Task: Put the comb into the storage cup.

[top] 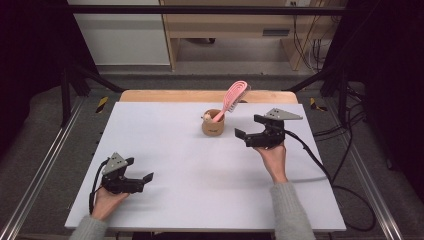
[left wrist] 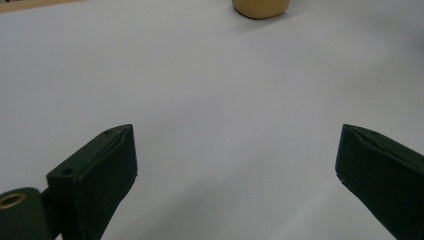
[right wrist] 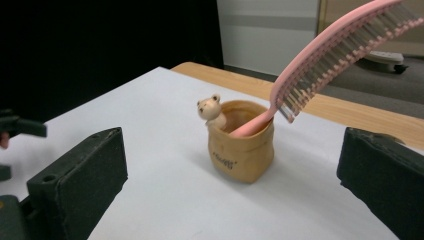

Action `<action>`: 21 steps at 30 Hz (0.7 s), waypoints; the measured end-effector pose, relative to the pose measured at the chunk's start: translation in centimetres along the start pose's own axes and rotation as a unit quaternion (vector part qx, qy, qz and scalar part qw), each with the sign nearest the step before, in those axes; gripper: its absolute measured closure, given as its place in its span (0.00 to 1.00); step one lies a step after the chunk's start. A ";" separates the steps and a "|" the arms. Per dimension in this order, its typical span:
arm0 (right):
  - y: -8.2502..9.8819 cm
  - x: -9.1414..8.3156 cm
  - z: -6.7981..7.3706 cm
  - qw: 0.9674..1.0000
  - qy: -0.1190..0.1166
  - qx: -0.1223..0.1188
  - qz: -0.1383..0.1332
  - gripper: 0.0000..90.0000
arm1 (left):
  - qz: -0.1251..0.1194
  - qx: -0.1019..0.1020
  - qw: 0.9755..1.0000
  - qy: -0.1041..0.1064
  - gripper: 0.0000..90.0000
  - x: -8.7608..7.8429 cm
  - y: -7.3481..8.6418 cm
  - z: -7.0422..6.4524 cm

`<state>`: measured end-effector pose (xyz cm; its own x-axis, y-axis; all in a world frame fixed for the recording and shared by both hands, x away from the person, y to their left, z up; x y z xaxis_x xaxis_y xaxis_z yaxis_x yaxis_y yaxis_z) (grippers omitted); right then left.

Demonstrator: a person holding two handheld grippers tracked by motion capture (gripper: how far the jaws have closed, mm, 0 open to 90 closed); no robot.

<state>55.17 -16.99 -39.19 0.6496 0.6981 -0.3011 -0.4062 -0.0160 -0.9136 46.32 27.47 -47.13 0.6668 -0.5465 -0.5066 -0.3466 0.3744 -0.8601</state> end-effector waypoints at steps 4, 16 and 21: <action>0.8 -0.8 0.4 1.000 -0.008 -0.008 0.002 0.00 | -0.001 0.000 1.000 0.000 0.03 0.0 0.0 0.0; 3.8 -2.9 0.4 0.999 -0.011 -0.029 0.019 0.00 | -0.006 -0.001 1.000 0.001 0.03 0.0 0.0 0.0; 5.2 -3.9 0.0 0.999 -0.012 -0.025 0.026 0.00 | -0.007 0.000 1.000 0.001 0.03 -0.1 0.0 -0.1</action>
Point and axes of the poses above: each handheld gripper's, and its own axes: x roughly forward along the jaws, y roughly out of its underside, z roughly to its left, the point moved 2 cm from there along x, roughly forward along the jaws, and after that the axes turned 7 degrees about x, right-handed, at the moved point
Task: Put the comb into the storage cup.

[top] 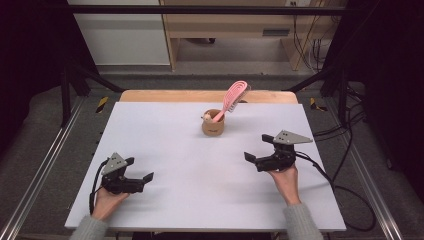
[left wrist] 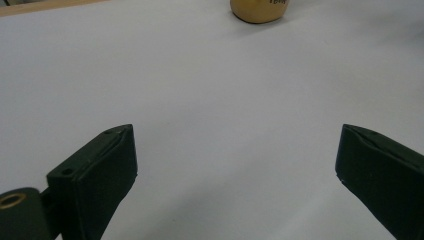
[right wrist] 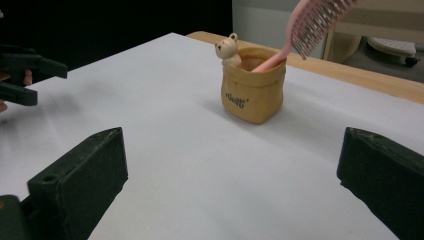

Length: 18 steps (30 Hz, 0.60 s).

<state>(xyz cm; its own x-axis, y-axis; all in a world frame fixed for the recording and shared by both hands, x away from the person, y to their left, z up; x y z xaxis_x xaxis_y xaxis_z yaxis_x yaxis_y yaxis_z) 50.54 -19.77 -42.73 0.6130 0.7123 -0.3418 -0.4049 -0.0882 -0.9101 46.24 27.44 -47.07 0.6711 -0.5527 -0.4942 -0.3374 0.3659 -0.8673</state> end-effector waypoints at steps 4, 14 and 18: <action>1.0 -0.9 -0.4 1.000 -0.002 0.004 0.001 0.00 | -0.003 -0.002 1.000 0.002 0.03 -0.1 0.0 0.0; 3.6 -2.3 -1.3 1.000 -0.002 0.020 -0.001 0.00 | -0.007 -0.002 1.000 0.002 0.03 -0.1 -0.1 -0.1; 4.1 -2.7 -1.4 1.000 -0.008 0.023 -0.015 0.00 | -0.005 0.002 1.000 0.002 0.03 -0.1 -0.1 -0.2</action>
Point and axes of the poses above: each handheld gripper's, and its own axes: x roughly forward along the jaws, y roughly out of its underside, z roughly to its left, the point moved 2 cm from there along x, roughly forward along the jaws, and after that the axes turned 7 degrees about x, right-handed, at the moved point
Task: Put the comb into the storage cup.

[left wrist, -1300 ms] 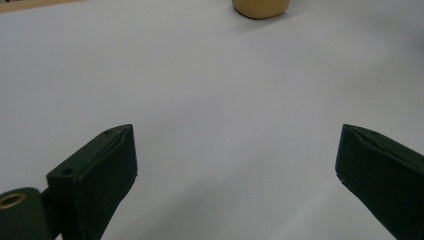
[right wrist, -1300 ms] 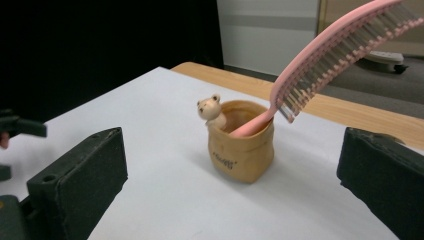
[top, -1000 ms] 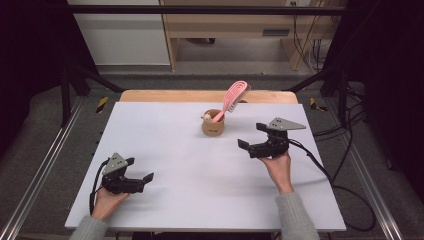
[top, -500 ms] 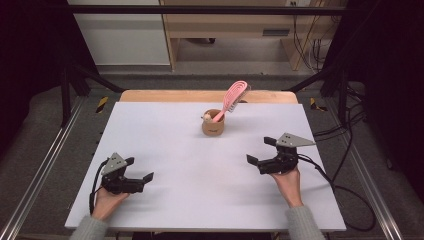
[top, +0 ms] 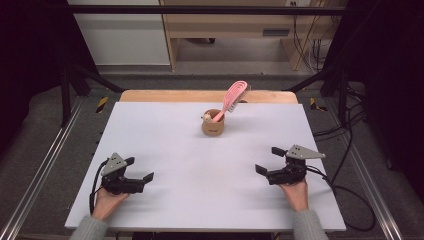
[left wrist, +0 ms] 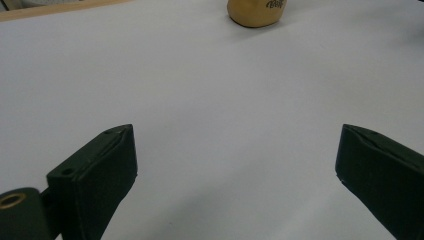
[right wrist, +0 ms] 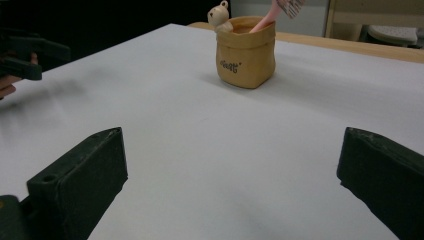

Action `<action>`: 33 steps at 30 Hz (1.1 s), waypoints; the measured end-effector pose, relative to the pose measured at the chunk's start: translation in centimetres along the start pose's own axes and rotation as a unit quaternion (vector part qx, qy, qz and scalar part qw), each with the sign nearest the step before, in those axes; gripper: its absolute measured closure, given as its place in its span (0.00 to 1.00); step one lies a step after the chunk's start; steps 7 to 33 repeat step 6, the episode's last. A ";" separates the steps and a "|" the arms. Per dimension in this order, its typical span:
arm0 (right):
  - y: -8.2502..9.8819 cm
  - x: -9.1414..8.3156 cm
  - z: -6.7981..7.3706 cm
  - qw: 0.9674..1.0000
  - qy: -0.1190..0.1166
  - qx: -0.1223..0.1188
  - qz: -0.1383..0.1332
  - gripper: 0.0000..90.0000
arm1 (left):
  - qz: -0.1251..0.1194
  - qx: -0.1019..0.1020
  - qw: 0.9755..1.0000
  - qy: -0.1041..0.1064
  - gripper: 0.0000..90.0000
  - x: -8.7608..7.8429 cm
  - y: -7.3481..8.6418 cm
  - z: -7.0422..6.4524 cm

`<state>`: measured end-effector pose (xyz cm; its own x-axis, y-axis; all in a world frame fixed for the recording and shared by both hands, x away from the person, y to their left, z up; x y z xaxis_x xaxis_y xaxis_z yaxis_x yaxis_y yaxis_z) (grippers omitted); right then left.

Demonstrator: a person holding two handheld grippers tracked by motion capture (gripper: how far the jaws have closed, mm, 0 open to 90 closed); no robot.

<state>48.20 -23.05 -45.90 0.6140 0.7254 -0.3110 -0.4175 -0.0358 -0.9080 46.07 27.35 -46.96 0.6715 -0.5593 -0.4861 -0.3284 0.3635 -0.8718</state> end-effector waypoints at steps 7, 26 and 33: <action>0.5 -0.3 -0.5 1.000 0.002 0.008 0.003 0.00 | 0.001 0.000 1.000 0.001 0.03 0.1 0.0 0.0; 0.5 -0.3 -0.5 1.000 0.002 0.008 0.003 0.00 | 0.001 0.000 1.000 0.001 0.03 0.1 0.0 0.0; 0.5 -0.3 -0.5 1.000 0.002 0.008 0.003 0.00 | 0.001 0.000 1.000 0.001 0.03 0.1 0.0 0.0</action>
Point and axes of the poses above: each handheld gripper's, and its own axes: x roughly forward along the jaws, y roughly out of its underside, z roughly to its left, the point moved 2 cm from there along x, roughly forward along the jaws, and after that the axes turned 7 degrees about x, right-handed, at the moved point
